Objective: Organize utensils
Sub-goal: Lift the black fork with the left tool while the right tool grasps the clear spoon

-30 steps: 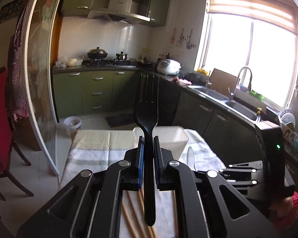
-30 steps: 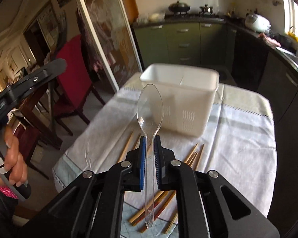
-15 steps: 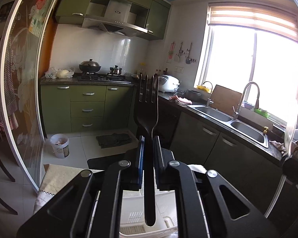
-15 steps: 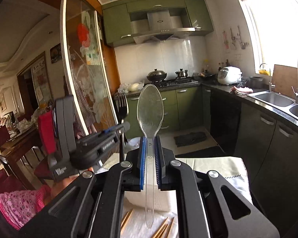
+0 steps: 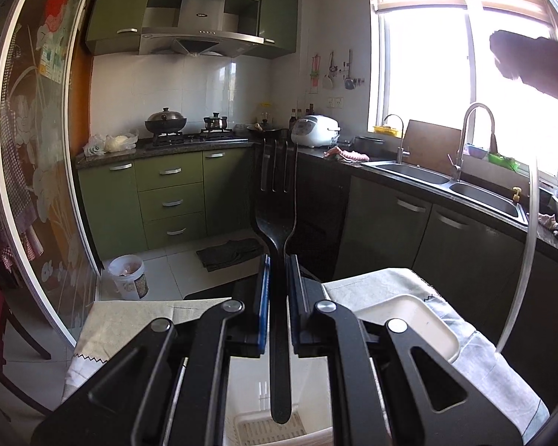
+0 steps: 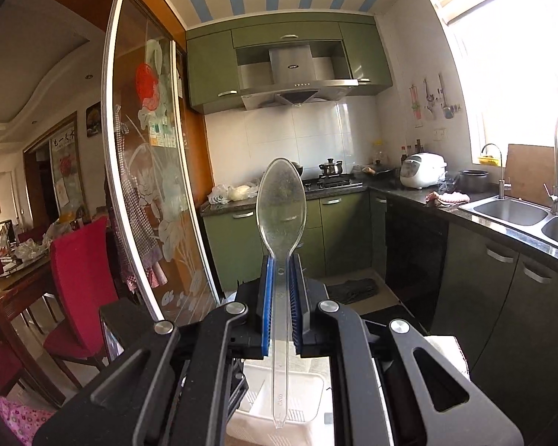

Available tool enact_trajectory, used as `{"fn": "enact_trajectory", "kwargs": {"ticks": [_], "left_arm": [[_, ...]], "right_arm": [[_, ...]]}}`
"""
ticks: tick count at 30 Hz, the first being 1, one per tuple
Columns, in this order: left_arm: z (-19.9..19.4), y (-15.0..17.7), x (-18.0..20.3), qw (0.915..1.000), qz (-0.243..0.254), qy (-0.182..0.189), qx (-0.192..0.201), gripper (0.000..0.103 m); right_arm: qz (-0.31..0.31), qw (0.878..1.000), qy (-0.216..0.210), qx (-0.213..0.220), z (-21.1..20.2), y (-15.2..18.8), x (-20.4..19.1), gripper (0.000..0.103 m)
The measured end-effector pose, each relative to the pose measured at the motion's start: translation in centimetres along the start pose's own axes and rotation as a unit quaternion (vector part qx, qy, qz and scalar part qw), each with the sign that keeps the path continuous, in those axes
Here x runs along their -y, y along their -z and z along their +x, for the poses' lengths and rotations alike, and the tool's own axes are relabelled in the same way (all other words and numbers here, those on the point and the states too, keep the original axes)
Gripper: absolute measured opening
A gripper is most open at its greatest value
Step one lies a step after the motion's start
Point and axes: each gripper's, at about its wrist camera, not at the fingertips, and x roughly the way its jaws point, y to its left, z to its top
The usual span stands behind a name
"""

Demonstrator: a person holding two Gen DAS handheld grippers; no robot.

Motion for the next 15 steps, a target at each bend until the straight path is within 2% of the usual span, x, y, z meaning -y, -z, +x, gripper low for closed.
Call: {"fn": "enact_trajectory", "kwargs": {"ticks": [7, 15], "left_arm": [[0.5, 1.1, 0.0, 0.9999, 0.010, 0.005, -0.005, 0.016], [-1.3, 0.3, -1.1, 0.9999, -0.005, 0.010, 0.008, 0.019]], "right_arm": [[0.000, 1.000, 0.013, 0.017, 3.0, -0.9, 0.2, 0.009], [0.004, 0.999, 0.033, 0.029, 6.3, 1.0, 0.3, 0.010]]}}
